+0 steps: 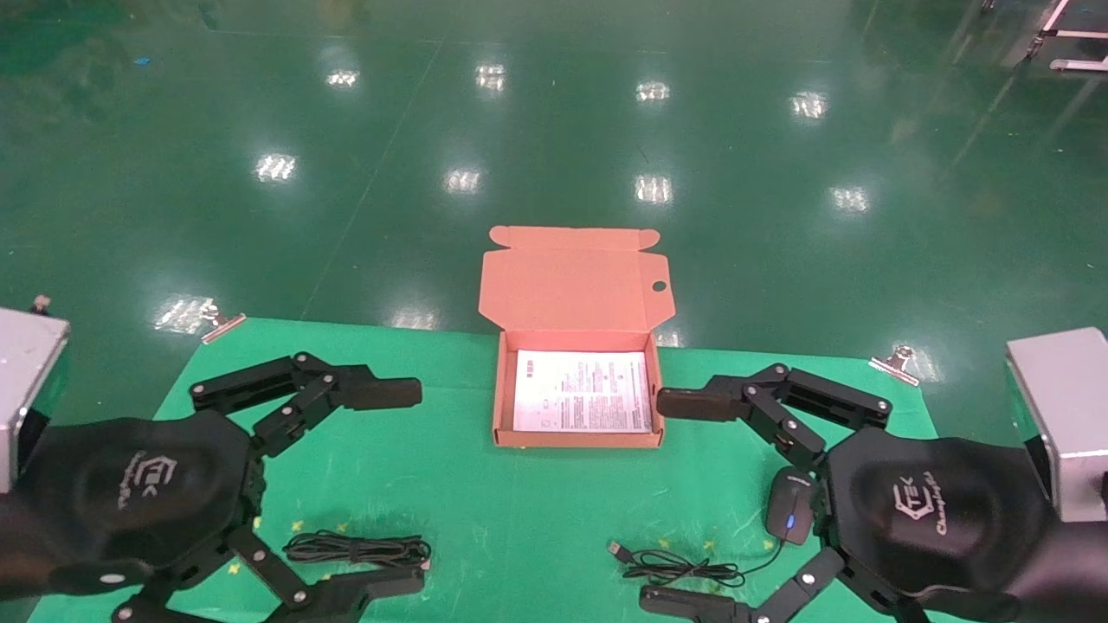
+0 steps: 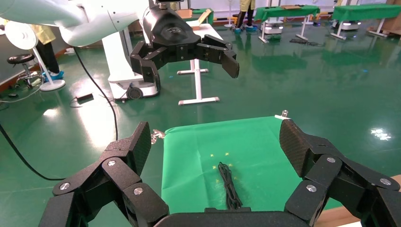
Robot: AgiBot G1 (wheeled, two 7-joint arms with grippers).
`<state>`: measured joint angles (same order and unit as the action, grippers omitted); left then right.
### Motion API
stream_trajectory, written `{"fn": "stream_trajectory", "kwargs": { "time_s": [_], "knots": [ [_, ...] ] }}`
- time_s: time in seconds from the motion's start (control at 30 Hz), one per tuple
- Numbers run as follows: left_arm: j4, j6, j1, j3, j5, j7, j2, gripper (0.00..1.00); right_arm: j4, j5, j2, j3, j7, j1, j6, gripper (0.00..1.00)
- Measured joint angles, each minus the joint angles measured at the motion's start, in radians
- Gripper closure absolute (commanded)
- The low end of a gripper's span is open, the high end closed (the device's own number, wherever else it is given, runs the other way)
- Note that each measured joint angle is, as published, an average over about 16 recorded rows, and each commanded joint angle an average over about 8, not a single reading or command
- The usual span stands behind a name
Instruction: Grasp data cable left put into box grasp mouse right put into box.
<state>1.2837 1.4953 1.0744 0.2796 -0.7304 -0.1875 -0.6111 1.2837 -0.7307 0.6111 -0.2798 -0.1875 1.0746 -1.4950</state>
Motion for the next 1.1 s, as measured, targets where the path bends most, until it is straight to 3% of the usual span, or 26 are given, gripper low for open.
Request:
{"fn": "stream_trajectory", "kwargs": {
  "time_s": [0.67, 1.1],
  "knots": [
    [0.002, 0.000, 0.006, 0.009, -0.019, -0.004, 0.001, 0.00, 0.001, -0.008, -0.001, -0.001, 0.005, 0.003, 0.000, 0.00],
    [0.015, 0.025, 0.110, 0.106, -0.220, -0.051, -0.019, 0.00, 0.028, -0.158, -0.007, -0.040, 0.075, 0.084, -0.023, 0.00]
  ]
}}
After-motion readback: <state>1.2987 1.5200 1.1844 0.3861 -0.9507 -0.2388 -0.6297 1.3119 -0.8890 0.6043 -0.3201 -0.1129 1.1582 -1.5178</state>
